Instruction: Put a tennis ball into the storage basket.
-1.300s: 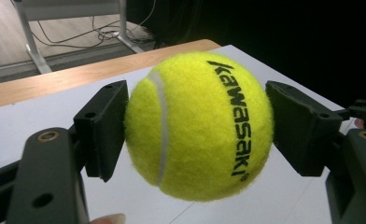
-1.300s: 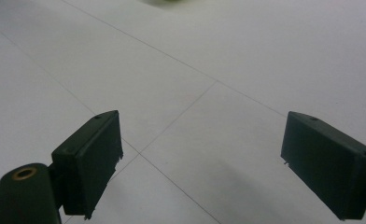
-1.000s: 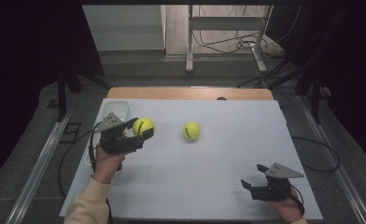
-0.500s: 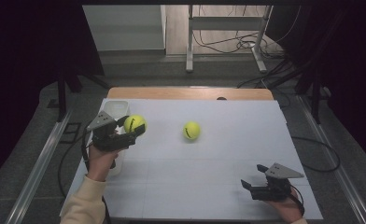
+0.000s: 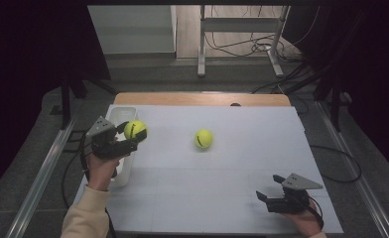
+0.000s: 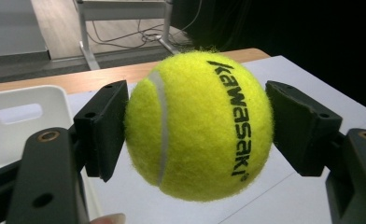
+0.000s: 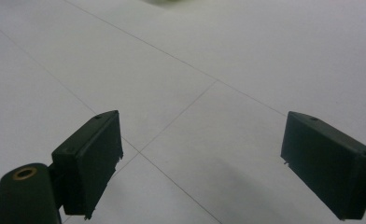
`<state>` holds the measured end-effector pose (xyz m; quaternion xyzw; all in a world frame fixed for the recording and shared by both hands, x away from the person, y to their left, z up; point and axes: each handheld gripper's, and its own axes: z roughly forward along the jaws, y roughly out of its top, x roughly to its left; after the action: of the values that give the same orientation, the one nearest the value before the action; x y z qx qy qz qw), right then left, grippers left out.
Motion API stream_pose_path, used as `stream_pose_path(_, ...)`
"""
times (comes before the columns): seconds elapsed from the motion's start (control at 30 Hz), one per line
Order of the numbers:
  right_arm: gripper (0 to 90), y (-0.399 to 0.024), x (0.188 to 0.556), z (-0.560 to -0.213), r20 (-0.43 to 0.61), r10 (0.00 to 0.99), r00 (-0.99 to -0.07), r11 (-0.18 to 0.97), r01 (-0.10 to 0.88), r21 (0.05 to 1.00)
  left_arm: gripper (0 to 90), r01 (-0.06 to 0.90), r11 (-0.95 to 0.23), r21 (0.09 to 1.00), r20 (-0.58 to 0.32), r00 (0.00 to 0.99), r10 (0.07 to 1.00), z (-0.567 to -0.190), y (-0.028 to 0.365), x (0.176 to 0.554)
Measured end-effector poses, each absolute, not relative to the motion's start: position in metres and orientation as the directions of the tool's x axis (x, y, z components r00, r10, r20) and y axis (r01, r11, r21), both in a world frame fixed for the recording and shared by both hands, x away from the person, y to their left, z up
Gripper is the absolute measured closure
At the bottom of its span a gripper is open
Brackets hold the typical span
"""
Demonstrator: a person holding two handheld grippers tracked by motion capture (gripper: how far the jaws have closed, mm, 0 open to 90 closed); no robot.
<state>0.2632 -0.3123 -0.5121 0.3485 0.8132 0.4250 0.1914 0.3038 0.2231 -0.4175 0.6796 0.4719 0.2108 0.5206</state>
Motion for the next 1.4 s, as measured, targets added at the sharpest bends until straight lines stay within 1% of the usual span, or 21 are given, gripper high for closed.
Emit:
stream_pose_path(0.97,13.1,-0.313,0.263,-0.512,-0.016,0.731,-0.682,0.397,0.406,0.823,25.8,0.445,0.052,0.894,-0.232,0.361,0.903,-0.423,0.260,0.308)
stream_pose_path(1.1,13.1,-0.314,0.264,-0.513,-0.008,0.741,-0.671,0.386,0.417,0.823,25.8,0.449,0.041,0.893,-0.220,0.354,0.909,-0.420,0.263,0.316)
stream_pose_path(1.23,13.1,-0.315,0.264,-0.512,-0.010,0.743,-0.669,0.384,0.415,0.825,25.8,0.488,0.035,0.872,-0.221,0.329,0.918,-0.424,0.267,0.329)
stream_pose_path(1.4,13.1,-0.315,0.264,-0.512,-0.007,0.741,-0.671,0.383,0.414,0.826,25.8,0.511,0.043,0.859,-0.226,0.302,0.926,-0.429,0.272,0.338)
